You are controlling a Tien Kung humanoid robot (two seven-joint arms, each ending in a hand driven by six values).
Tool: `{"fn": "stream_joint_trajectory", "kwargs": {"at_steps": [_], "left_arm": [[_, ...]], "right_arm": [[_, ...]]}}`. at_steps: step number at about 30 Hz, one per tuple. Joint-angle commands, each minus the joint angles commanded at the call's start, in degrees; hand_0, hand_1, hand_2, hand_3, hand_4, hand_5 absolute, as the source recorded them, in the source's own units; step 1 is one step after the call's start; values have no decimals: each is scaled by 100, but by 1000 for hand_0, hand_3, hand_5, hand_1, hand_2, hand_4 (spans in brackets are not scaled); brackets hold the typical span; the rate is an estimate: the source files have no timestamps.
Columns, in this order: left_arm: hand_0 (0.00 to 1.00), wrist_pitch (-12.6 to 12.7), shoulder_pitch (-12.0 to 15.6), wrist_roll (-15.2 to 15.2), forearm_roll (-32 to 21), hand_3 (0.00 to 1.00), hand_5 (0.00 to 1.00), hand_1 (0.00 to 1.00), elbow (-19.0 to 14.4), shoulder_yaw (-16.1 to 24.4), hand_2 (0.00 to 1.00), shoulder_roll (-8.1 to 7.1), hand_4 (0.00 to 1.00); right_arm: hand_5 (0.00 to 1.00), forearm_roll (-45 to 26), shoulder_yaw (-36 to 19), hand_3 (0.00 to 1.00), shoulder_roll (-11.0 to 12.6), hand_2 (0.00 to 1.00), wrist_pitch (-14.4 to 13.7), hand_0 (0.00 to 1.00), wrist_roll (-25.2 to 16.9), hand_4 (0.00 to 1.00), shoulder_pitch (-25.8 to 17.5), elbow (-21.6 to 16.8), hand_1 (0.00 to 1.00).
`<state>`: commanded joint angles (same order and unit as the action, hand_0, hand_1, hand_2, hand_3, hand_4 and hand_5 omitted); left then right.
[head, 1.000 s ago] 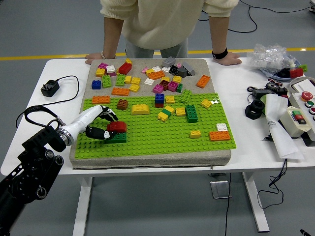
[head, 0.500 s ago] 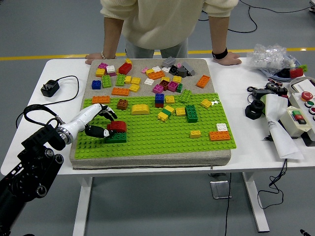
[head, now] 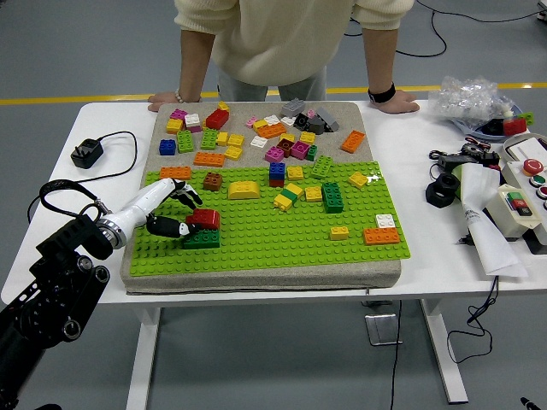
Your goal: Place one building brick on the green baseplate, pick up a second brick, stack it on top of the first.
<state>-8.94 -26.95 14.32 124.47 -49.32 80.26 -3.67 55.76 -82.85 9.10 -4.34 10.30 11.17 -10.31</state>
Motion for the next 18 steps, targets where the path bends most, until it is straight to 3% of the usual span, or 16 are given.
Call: {"fn": "stream_joint_trajectory", "kwargs": {"at_steps": [18], "left_arm": [[748,-2,11,-11,1,546,130,661,2,-36,540,24,842]], "right_arm": [[637,-1,31,683,0,752,-18,781,5,912,-5,0,717]]}}
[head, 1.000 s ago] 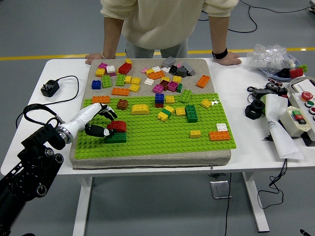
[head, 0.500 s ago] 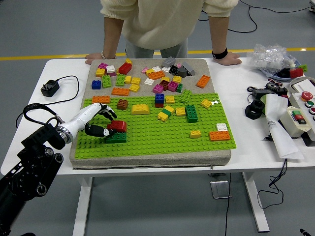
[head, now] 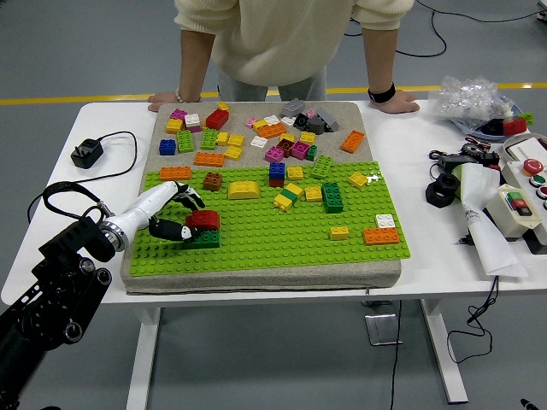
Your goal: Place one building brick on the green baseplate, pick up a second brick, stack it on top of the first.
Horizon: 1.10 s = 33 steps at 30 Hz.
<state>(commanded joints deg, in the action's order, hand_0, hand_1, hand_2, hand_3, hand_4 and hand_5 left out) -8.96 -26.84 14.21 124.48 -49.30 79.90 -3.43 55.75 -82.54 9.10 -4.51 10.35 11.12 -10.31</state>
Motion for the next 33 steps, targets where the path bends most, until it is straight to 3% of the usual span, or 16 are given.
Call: {"fn": "stream_joint_trajectory", "kwargs": {"at_steps": [21,33], "left_arm": [[746,279,-18,-71,-108,543,129,655,91,-14,536,87,840],[753,134,7,-48,-174,543,129,657,-54,24,538,57,839]], "right_arm": [[636,0,14,683,-1,752,-3,781,15,912,9,0,718],[635,-13,-6,682,-3,752,0,781,7,911,10,0,717]]}}
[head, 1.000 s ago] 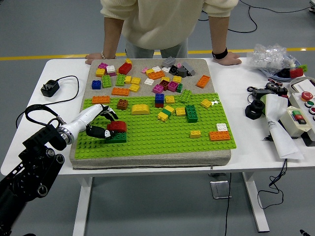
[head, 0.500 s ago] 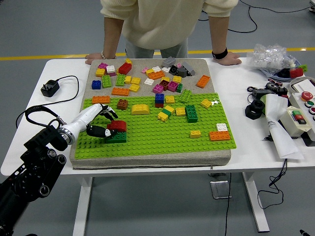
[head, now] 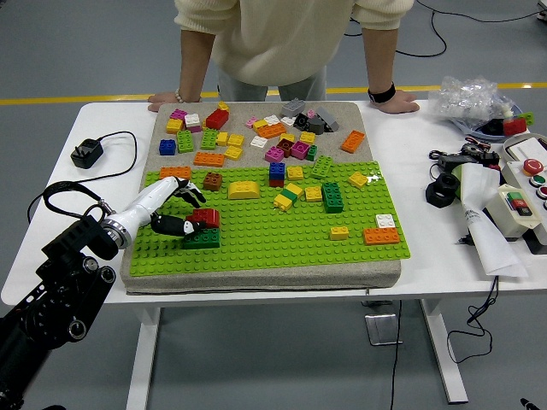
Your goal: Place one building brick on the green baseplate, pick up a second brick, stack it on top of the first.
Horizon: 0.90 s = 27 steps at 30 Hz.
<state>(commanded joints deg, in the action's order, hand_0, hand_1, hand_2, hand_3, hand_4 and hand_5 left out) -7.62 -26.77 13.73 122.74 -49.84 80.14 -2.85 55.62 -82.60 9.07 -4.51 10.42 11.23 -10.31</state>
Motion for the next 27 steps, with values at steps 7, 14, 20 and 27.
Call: {"fn": "stream_joint_trajectory", "kwargs": {"at_steps": [7,14,20,27], "left_arm": [[768,-72,59,6,-60,545,131,667,-224,89,544,-34,847],[908,-125,197,-15,13,587,452,817,-605,52,777,-99,998],[998,-289,338,-32,306,611,643,916,-896,-5,881,-185,998],[998,-352,421,-23,509,612,685,939,-830,-67,913,-197,998]], "right_arm": [[634,-8,-16,682,0,751,3,781,-3,910,-9,0,717],[634,-17,-38,681,0,752,14,780,-2,909,-18,0,717],[634,-24,-42,681,4,752,16,781,-2,909,-10,0,717],[634,-12,-33,680,4,752,24,780,-2,909,-13,0,716]]}}
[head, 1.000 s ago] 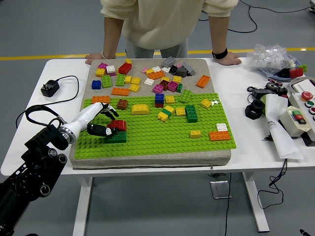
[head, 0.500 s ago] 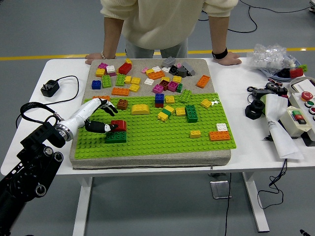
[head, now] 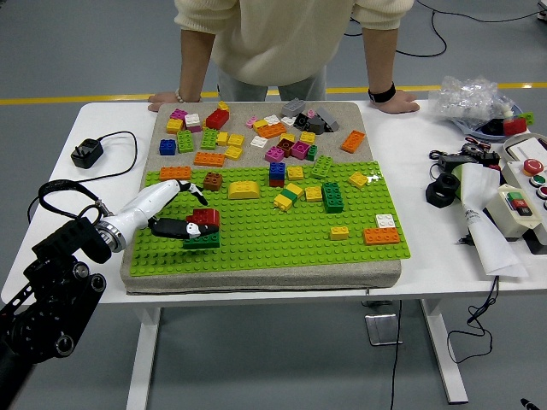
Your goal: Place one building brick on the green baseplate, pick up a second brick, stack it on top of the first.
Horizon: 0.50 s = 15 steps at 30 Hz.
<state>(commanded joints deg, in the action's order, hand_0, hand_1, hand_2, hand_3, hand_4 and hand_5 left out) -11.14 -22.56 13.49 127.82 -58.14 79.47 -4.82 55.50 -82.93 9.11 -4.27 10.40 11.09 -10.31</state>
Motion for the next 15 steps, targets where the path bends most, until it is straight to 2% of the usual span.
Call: {"fn": "stream_joint_trajectory", "kwargs": {"at_steps": [15], "left_arm": [[998,88,-45,27,76,612,715,946,300,-11,916,12,998]], "right_arm": [[632,15,11,680,-3,752,4,781,8,909,-5,0,717]]}}
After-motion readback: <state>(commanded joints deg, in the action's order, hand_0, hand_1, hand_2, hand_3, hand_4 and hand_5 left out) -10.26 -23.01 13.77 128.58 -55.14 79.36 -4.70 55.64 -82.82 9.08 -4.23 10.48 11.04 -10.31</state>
